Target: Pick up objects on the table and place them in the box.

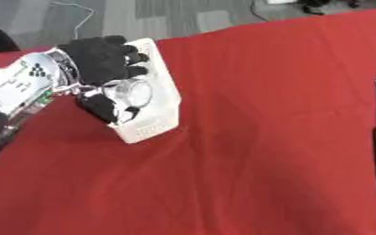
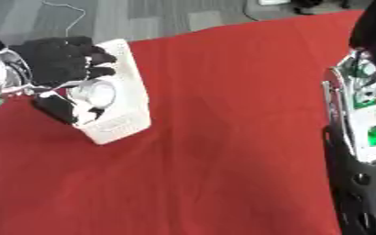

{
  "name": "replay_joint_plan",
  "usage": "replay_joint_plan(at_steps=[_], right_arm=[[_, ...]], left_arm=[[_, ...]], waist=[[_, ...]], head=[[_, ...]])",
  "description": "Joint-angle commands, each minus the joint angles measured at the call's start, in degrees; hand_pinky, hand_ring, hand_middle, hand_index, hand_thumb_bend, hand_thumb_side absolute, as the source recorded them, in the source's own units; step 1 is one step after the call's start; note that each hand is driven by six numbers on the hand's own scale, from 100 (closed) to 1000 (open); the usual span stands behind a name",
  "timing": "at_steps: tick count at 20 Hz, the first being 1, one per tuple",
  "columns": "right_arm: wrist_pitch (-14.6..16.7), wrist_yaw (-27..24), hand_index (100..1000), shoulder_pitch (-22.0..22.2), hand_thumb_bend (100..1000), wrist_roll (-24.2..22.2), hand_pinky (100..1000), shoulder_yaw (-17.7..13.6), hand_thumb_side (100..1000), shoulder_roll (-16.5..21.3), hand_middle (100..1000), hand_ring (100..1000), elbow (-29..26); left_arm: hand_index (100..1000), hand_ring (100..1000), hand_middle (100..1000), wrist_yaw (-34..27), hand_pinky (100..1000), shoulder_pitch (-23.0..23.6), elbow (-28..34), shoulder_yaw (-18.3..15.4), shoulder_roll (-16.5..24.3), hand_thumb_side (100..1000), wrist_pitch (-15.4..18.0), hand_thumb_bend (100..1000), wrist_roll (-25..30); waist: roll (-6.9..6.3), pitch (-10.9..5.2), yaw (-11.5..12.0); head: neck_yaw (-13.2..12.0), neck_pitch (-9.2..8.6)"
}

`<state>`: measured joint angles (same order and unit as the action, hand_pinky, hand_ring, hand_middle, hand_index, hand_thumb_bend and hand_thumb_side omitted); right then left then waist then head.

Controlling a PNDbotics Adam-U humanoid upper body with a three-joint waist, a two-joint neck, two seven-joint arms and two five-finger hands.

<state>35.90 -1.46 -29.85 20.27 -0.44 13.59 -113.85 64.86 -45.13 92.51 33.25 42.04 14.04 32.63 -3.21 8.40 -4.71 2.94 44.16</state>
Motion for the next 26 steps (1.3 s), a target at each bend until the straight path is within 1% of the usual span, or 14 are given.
replay_joint_plan(at_steps=[1, 2, 3, 4, 7, 9, 10, 12, 14, 19, 21, 23, 24, 26], right_arm=[[0.09, -0.24, 479, -1.41, 100, -0.23, 358, -0.02, 1000, -0.22, 335, 339, -0.74], [0.11, -0.29, 479, -1.52, 100, -0.25, 358, -0.01, 1000, -0.34, 335, 339, -0.74], [0.11, -0.34, 478, -1.62, 100, -0.28, 358, 0.0, 1000, -0.45, 335, 339, -0.74], [0.11, -0.38, 476, -1.7, 100, -0.3, 359, 0.02, 1000, -0.52, 335, 339, -0.74], [0.13, -0.44, 458, -1.88, 100, -0.41, 358, 0.06, 1000, -0.64, 331, 339, -0.74], [0.1, -0.48, 459, -1.9, 100, -0.39, 358, -0.03, 1000, -0.71, 333, 339, -0.74], [0.09, -0.5, 460, -1.88, 100, -0.37, 358, -0.07, 1000, -0.72, 333, 339, -0.74], [0.09, -0.54, 463, -1.84, 100, -0.38, 358, -0.06, 1000, -0.69, 335, 339, -0.74], [0.09, -0.59, 464, -1.76, 100, -0.32, 358, -0.09, 1000, -0.66, 336, 339, -0.74], [-0.11, -0.52, 465, -1.36, 100, -0.24, 357, -0.21, 1000, -0.42, 335, 339, -0.74], [-0.18, -0.42, 466, -1.19, 100, -0.12, 358, -0.34, 1000, -0.29, 336, 339, -0.74], [-0.21, -0.3, 465, -1.01, 100, 0.03, 357, -0.43, 1000, -0.11, 335, 338, -0.74], [-0.24, -0.23, 466, -0.89, 100, 0.08, 357, -0.45, 1000, 0.01, 335, 339, -0.74], [-0.27, -0.09, 465, -0.7, 100, 0.17, 357, -0.47, 1000, 0.22, 335, 338, -0.74]], left_arm=[[1000, 1000, 1000, -5.13, 1000, -0.29, -2.21, -1.44, -0.51, 1000, -2.13, 779, 0.62], [1000, 1000, 1000, -7.11, 1000, -0.18, -3.16, -1.42, -0.94, 1000, -2.79, 933, 1.0], [1000, 1000, 1000, -9.06, 1000, -0.14, -4.08, -1.38, -1.34, 1000, -3.28, 1000, 1.52], [1000, 1000, 1000, -10.82, 1000, -0.14, -4.89, -1.42, -1.7, 1000, -3.71, 1000, 2.06], [1000, 1000, 1000, -18.26, 1000, 0.13, -7.22, -2.0, -2.88, 1000, -6.36, 896, 3.13], [1000, 1000, 1000, -29.45, 1000, 0.94, -9.31, -2.78, -4.22, 1000, -11.25, 642, 3.59], [1000, 1000, 1000, -36.4, 1000, 1.16, -9.87, -3.08, -4.71, 1000, -14.2, 604, 3.51], [1000, 1000, 1000, -47.96, 1000, 1.2, -9.58, -3.12, -4.84, 1000, -19.31, 576, 2.75], [1000, 1000, 1000, -57.54, 1000, 1.22, -8.21, -3.23, -4.73, 1000, -23.31, 595, 1.23], [1000, 1000, 1000, -71.26, 1000, 0.28, -2.94, -4.95, -3.42, 1000, -29.24, 625, -3.77], [1000, 1000, 1000, -74.22, 1000, -0.09, -1.01, -5.58, -2.5, 1000, -30.79, 627, -5.46], [1000, 1000, 1000, -72.75, 1000, -0.36, 0.93, -5.47, -1.09, 1000, -31.87, 649, -5.49], [1000, 1000, 1000, -69.25, 1000, -0.58, 1.96, -5.06, -0.04, 1000, -31.9, 678, -4.73], [1000, 1000, 1000, -58.98, 1000, -0.71, 3.58, -4.51, 1.4, 1000, -30.49, 644, -2.11]], waist=[[0.09, -0.51, -0.25], [0.1, -0.43, -0.37], [0.1, -0.36, -0.46], [0.1, -0.3, -0.52], [0.15, -0.13, -0.61], [0.22, -0.07, -0.59], [0.25, -0.08, -0.58], [0.29, -0.13, -0.55], [0.35, -0.21, -0.48], [0.36, -0.5, -0.02], [0.31, -0.68, 0.24], [0.25, -0.84, 0.48], [0.18, -0.95, 0.62], [0.12, -1.1, 0.85]], head=[[-0.98, -0.04], [-1.11, -0.04], [-1.22, -0.04], [-1.3, -0.04], [-1.45, -0.04], [-1.58, -0.04], [-1.62, -0.04], [-1.62, -0.04], [-1.61, -0.04], [-1.49, -0.04], [-1.24, -0.04], [-0.76, -0.04], [-0.47, -0.04], [-0.12, -0.04]])
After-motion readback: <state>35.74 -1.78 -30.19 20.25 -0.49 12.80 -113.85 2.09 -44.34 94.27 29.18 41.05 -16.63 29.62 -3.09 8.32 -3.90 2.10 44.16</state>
